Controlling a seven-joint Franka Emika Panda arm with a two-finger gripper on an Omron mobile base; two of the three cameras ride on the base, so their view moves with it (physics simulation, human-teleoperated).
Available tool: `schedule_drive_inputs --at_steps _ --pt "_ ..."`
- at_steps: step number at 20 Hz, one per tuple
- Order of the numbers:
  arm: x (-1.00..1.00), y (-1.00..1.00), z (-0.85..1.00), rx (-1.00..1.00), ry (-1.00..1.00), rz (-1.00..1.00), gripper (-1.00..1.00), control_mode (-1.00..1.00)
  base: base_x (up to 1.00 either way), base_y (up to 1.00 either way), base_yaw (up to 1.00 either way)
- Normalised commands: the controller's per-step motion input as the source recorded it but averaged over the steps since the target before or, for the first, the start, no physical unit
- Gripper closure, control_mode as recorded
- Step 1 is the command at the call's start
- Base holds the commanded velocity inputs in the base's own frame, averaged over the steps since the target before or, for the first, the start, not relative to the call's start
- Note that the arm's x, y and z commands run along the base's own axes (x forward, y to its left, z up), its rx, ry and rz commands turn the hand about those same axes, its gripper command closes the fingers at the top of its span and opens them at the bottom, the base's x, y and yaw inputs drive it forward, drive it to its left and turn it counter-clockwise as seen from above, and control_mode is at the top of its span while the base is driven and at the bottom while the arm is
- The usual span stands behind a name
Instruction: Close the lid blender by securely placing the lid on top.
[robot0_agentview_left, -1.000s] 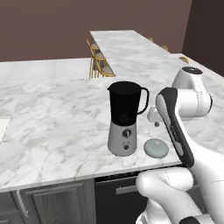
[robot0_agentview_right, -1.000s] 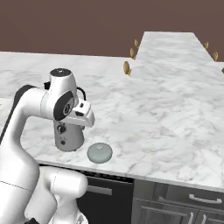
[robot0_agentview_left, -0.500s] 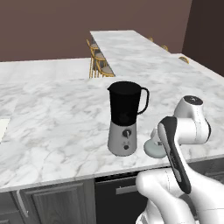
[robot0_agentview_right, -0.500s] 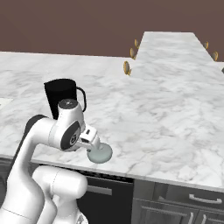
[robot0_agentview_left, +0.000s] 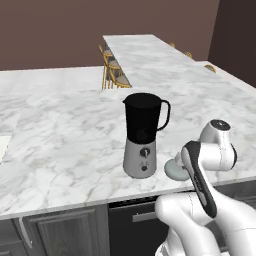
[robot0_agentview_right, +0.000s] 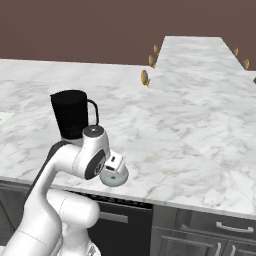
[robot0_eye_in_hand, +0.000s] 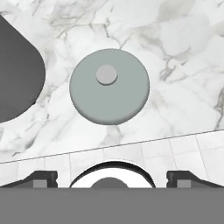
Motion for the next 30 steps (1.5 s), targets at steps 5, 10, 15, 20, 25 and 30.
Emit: schedule_drive_inputs --at_steps 5,10,15,20,25,30 --pt "0.51 0.0 -0.11 0.0 0.01 0.0 -1.0 -1.0 0.0 0.0 0.0" --pt "0.35 -0.01 -0.22 0.0 0.01 0.0 -1.0 -1.0 0.0 0.0 0.0" --pt "0.32 0.0 -0.24 0.0 0.01 0.0 -1.0 -1.0 0.0 0.0 0.0" --pt "0.27 0.0 -0.29 0.0 0.0 0.0 -1.0 -1.0 0.0 0.0 0.0" --pt "0.24 0.0 -0.27 0.0 0.0 0.0 -1.0 -1.0 0.0 0.0 0.0" --pt "0.19 0.0 -0.24 0.0 0.01 0.0 -1.0 -1.0 0.0 0.0 0.0"
